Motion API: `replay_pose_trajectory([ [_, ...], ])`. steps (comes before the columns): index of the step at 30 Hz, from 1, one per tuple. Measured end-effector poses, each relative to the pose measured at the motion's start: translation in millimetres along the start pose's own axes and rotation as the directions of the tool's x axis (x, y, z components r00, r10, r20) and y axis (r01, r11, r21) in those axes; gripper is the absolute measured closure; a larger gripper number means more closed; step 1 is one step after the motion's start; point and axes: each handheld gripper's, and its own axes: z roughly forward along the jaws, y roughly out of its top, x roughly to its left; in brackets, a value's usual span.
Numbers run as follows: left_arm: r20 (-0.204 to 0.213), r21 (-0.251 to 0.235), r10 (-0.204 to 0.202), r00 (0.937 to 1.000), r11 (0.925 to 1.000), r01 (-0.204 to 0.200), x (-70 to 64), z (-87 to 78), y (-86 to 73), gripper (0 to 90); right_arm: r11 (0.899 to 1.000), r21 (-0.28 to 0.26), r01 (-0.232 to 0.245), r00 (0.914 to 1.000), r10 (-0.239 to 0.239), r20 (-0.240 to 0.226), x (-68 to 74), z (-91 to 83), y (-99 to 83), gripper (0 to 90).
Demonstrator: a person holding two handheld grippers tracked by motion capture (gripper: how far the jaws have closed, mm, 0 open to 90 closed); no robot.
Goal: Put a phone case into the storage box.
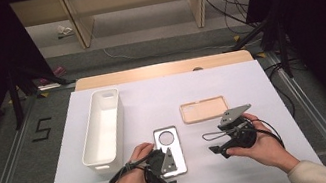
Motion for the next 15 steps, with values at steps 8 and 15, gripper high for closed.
replay_pose_trajectory([
  [8, 0.012, 0.066, 0.068, 0.9976, 0.9955, -0.069, 1.4, 7.6, 11.0, 19.3, 1.0, -0.001, 0.003, 1.0, -0.003, 0.0, 0.2, 0.2, 0.3, 17.3],
  [15, 0.028, 0.118, 0.106, 0.994, 0.9871, -0.108, 2.6, 16.3, 18.0, 20.9, 1.0, -0.002, 0.008, 1.0, -0.008, -0.001, 0.3, 0.1, 0.4, 17.4],
])
